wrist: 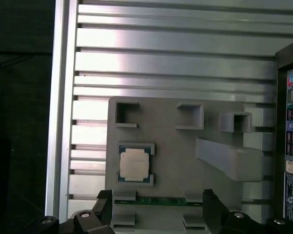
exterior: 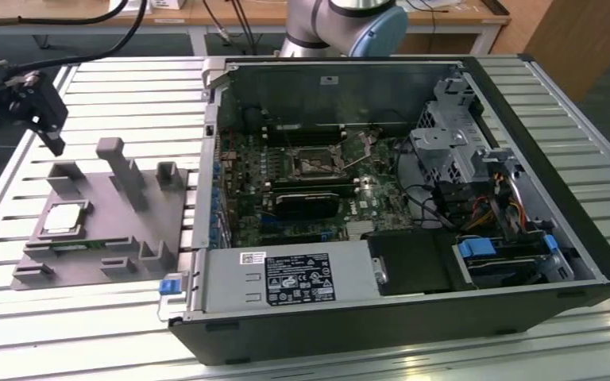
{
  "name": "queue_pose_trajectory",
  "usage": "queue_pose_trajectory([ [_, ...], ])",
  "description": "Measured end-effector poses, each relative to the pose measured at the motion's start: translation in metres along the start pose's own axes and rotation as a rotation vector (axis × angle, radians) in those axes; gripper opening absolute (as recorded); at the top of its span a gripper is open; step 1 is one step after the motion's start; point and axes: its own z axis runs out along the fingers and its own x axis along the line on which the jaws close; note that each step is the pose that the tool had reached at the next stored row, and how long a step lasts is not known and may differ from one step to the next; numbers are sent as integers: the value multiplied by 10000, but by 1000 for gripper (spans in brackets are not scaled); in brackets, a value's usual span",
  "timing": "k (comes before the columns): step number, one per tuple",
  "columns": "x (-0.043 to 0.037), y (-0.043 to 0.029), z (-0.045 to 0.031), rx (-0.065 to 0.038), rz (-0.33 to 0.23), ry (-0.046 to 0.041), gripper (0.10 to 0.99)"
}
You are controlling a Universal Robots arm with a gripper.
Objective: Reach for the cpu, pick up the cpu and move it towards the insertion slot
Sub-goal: 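Pick up the cpu and move it towards the insertion slot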
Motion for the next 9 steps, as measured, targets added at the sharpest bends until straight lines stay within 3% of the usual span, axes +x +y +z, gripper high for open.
queue_pose_trajectory([
  [9, 6, -5, 127, 0, 0, 0, 824],
])
